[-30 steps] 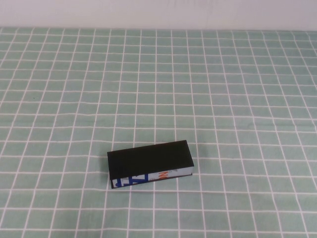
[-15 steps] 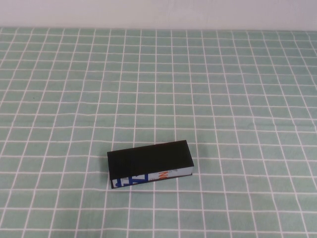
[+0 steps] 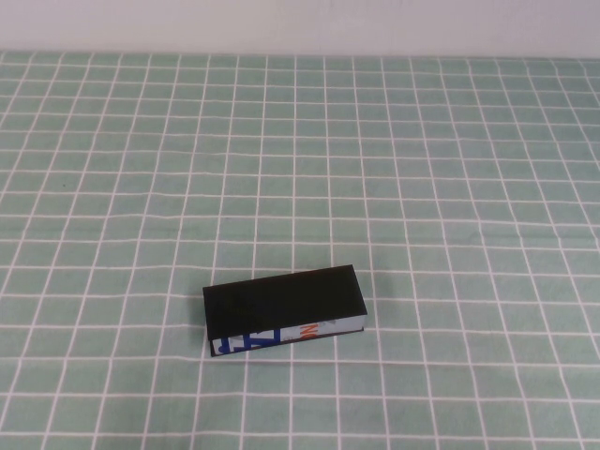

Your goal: Return glasses to glasses case

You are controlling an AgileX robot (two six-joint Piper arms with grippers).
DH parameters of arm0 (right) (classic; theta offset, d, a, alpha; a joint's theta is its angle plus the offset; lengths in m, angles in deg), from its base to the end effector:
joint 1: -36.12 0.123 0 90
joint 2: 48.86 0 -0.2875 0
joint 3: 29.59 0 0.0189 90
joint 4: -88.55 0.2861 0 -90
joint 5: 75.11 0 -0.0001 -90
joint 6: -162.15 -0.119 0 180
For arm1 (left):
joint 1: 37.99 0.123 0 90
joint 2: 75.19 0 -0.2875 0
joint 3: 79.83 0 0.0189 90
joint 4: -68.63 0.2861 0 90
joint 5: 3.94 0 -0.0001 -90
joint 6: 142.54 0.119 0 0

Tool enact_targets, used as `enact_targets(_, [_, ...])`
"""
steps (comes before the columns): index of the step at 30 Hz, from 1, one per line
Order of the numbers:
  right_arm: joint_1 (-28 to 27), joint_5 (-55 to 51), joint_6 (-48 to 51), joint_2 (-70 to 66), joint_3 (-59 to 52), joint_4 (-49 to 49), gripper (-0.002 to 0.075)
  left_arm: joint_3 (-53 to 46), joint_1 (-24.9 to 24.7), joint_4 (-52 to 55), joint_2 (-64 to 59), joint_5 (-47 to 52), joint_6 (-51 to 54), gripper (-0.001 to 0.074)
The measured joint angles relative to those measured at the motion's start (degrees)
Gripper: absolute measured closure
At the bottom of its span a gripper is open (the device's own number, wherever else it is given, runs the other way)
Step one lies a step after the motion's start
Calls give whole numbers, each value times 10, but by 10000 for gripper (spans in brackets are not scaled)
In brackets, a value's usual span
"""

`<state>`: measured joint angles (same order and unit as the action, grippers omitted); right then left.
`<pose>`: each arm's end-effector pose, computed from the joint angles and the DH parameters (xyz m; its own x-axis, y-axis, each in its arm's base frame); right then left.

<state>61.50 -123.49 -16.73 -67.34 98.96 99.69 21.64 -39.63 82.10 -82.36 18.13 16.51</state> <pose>0.0773 0.0557 0.2751 -0.4779 -0.1059 -0.8720 -0.4899 0.8561 0.1645 0.1121 0.0072 0.1640 -0.2846 -0.1380 -0.9486 -0.0979 0.9886 -0.1145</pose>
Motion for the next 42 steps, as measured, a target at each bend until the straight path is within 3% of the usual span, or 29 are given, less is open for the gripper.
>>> enact_targets(4, [-27,0,0,0,0,5,739,0,0,0,0,0,0,737])
enact_targets(12, [-174,12,0,0,0,-12,739,0,0,0,0,0,-1,737])
enact_targets(20, [-285,201,0,0,-69,-86,739,0,0,0,0,0,-1,737])
enact_targets(28, [-302,343,0,39,-246,-96,739,0,0,0,0,0,-1,737])
enact_targets(33, [-302,293,0,108,-273,-97,739,0,0,0,1,0,-1,737])
enact_targets(42, [-302,272,0,112,-272,-100,739,0,0,0,1,0,-1,737])
